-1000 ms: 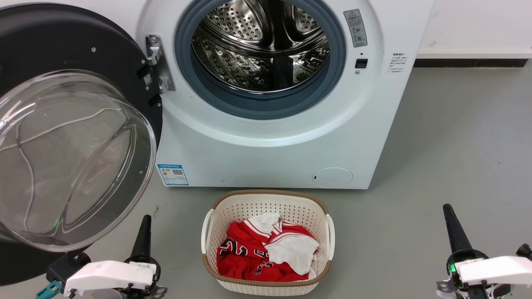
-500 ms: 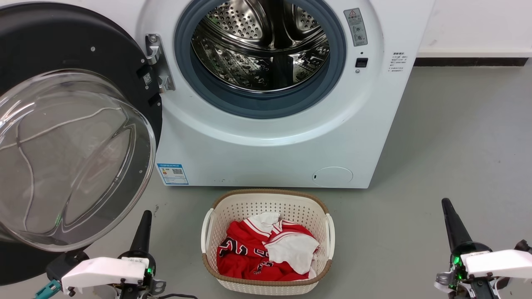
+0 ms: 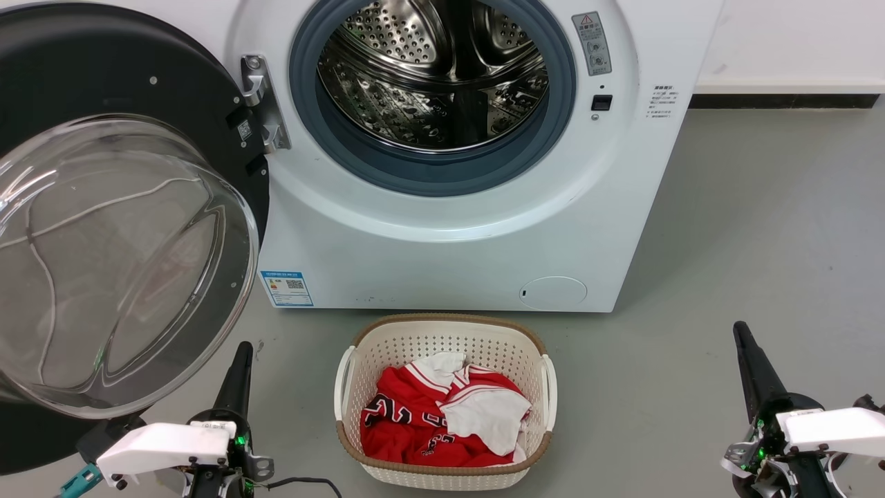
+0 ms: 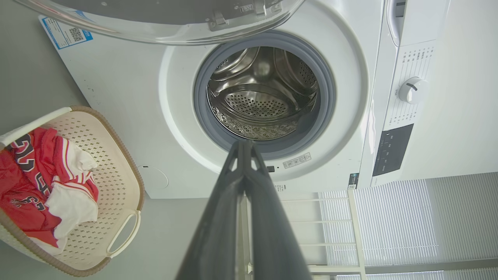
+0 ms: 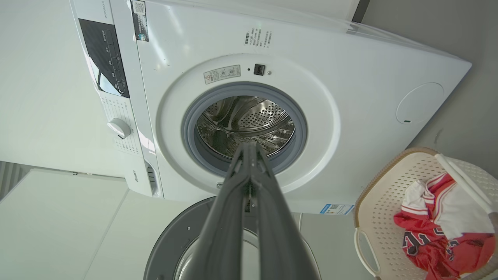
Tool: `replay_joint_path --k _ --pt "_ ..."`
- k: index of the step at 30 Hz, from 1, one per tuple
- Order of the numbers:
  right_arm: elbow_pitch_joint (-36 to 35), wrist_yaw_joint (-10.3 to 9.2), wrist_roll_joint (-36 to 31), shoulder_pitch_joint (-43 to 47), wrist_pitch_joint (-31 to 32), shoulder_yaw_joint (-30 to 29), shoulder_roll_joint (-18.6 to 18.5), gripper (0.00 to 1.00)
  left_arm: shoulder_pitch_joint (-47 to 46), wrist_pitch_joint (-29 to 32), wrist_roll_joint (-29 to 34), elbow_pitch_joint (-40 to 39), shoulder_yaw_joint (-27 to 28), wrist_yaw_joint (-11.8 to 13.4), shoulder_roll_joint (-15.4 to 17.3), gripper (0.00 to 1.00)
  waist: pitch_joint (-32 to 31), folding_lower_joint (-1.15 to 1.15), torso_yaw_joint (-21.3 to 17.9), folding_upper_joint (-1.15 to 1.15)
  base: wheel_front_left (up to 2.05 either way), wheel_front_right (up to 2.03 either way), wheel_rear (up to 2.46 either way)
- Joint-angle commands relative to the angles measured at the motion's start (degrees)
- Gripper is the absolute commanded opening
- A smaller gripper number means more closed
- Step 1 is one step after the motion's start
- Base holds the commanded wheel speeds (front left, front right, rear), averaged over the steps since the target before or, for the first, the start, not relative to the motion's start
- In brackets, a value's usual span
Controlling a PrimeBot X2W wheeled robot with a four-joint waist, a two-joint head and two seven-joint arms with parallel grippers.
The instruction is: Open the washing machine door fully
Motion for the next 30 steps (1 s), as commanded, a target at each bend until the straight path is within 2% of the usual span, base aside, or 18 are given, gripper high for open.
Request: replay_joint_path --k 1,24,30 --pt "0.2 -0.01 1.4 -1.1 0.5 -0.1 -0.1 0.0 -1.2 0.4 -1.4 0.1 0.2 -0.4 0.1 0.0 0.0 0.0 0.0 0.0 0.0 0.0 0.0" --pt "1.9 -0.02 10.2 -2.8 3.0 -0.7 0.2 0.0 -2.4 2.8 -11.0 1.1 0.9 -1.1 0.1 0.0 0.3 0.0 0.0 0.0 0.0 0.0 0.0" --pt "1.9 -0.02 10.0 -2.8 3.1 -0.8 0.3 0.0 -2.3 2.8 -10.9 1.0 0.9 -1.1 0.1 0.0 0.3 0.0 0.0 0.0 0.0 0.0 0.0"
